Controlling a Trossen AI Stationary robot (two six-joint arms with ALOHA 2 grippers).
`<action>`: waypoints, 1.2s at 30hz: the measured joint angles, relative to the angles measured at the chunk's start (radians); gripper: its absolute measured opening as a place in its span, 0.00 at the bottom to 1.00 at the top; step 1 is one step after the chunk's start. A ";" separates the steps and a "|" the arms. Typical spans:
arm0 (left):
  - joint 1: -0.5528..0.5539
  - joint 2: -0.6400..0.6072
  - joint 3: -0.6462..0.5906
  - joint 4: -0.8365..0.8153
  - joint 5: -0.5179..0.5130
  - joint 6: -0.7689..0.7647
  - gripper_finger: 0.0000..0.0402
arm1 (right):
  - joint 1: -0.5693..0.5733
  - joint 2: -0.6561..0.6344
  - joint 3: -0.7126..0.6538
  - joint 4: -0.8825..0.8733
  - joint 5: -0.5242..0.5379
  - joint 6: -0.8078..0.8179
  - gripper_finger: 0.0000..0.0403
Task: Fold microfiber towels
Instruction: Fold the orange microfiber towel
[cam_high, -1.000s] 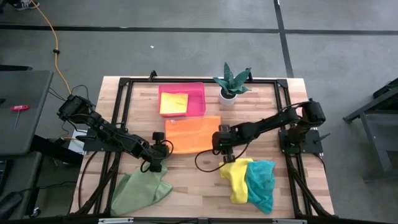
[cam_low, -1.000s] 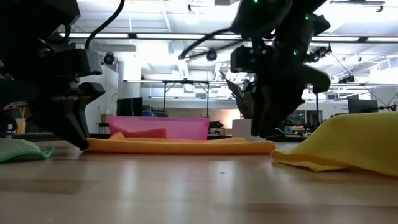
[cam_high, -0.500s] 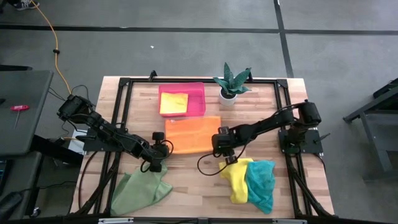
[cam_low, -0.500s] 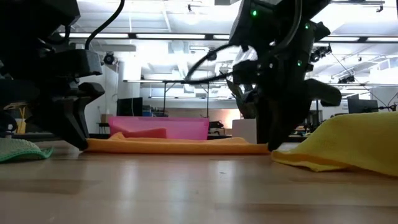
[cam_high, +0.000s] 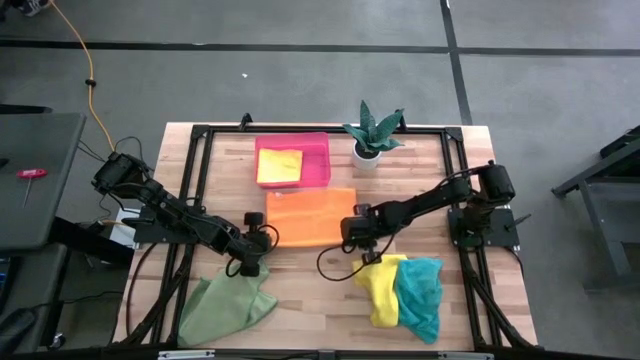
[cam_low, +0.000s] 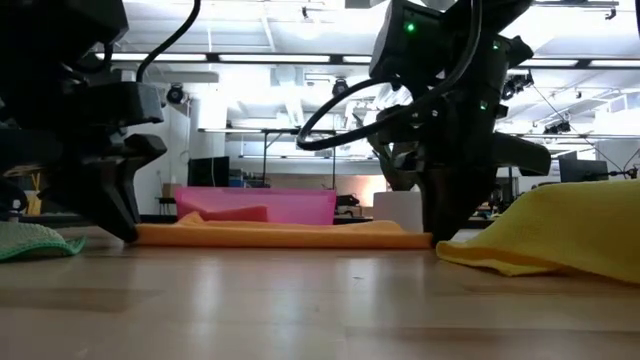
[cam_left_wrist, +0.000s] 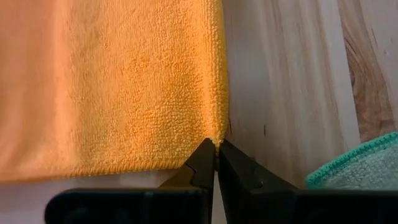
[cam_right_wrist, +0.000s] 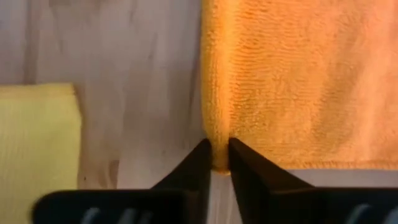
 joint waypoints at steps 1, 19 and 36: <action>0.000 0.000 0.000 -0.003 0.006 -0.017 0.01 | 0.002 0.000 0.000 -0.002 0.002 0.015 0.06; 0.008 -0.017 0.115 -0.094 0.354 -0.264 0.00 | 0.001 -0.083 0.000 0.041 -0.283 0.278 0.00; 0.213 -0.152 0.182 -0.388 0.170 -0.237 0.00 | -0.193 -0.165 -0.001 0.043 -0.279 0.344 0.00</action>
